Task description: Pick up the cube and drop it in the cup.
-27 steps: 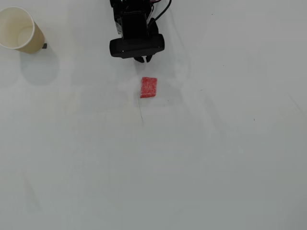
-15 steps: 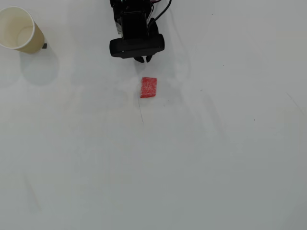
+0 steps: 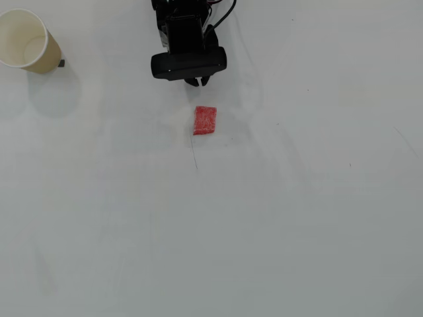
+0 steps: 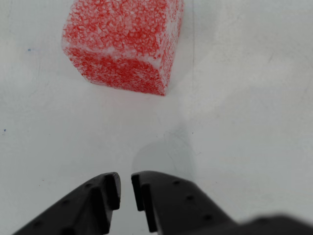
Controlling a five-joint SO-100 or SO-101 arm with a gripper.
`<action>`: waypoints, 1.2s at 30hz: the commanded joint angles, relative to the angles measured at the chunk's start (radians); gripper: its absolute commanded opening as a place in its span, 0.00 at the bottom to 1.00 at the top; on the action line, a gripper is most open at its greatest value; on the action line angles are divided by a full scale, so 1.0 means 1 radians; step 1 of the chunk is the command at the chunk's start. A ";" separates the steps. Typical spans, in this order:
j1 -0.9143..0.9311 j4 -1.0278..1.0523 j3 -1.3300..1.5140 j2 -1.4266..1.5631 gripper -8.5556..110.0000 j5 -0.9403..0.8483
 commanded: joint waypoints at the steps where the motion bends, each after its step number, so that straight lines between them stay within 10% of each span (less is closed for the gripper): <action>1: 0.008 -0.018 0.035 0.031 0.08 0.006; 36: -0.021 -0.117 0.037 0.032 0.08 -0.003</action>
